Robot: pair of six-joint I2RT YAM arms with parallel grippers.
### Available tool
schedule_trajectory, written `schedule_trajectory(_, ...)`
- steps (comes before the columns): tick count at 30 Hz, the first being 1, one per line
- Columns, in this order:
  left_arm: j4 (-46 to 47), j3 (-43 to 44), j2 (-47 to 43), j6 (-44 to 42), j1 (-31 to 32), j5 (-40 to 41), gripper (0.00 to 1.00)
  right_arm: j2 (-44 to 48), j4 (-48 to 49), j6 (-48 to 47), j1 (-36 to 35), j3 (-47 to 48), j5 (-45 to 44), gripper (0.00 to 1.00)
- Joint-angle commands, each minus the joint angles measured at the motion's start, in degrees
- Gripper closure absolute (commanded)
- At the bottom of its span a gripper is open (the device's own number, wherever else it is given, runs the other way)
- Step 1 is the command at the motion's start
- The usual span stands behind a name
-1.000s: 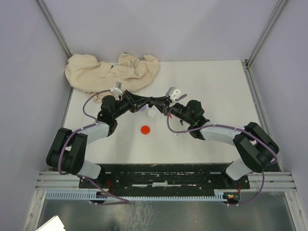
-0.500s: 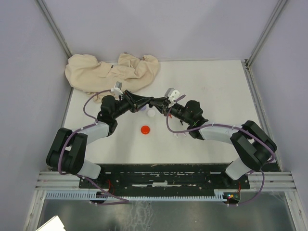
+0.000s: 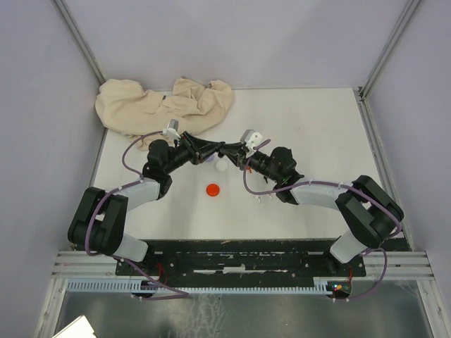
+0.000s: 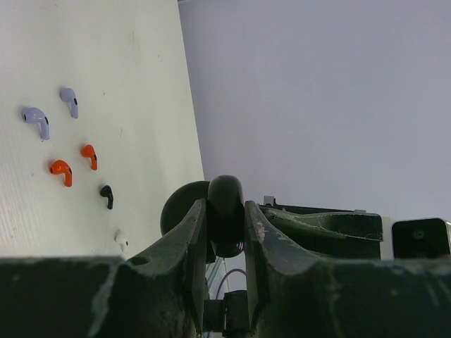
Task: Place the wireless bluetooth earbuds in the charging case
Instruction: Place the earbud in the charging case, then pick up the earbud from the center of the board.
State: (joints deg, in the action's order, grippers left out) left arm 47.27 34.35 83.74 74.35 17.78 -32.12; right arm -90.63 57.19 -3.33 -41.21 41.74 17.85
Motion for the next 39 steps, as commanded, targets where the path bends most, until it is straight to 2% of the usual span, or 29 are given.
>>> schedule_trajectory(1,3.69,1.88,-1.21,1.68,0.32,-1.16,0.97,-0.23,3.28,-0.43,-0.22,-0.16,-0.15,0.99)
schedule_trajectory(12,4.06,1.91,-1.39,2.12,0.32,-0.36,0.97,-0.34,2.27,-0.19,-0.2,0.01,0.04,0.97)
schedule_trajectory(25,6.0,2.12,-0.08,3.1,0.28,0.82,0.97,0.21,0.75,2.16,-0.26,0.1,0.24,0.64)
schedule_trajectory(32,5.89,2.12,0.99,2.56,0.31,1.38,0.97,4.23,4.82,4.53,-0.19,-1.47,-1.56,0.44)
schedule_trajectory(36,5.93,2.13,2.28,1.9,0.32,1.81,0.97,10.47,2.34,5.95,-0.11,-2.21,-6.24,0.35)
schedule_trajectory(39,6.83,2.0,3.48,2.02,0.24,1.46,0.97,16.33,-8.78,7.9,-0.04,-0.77,-16.45,0.29)
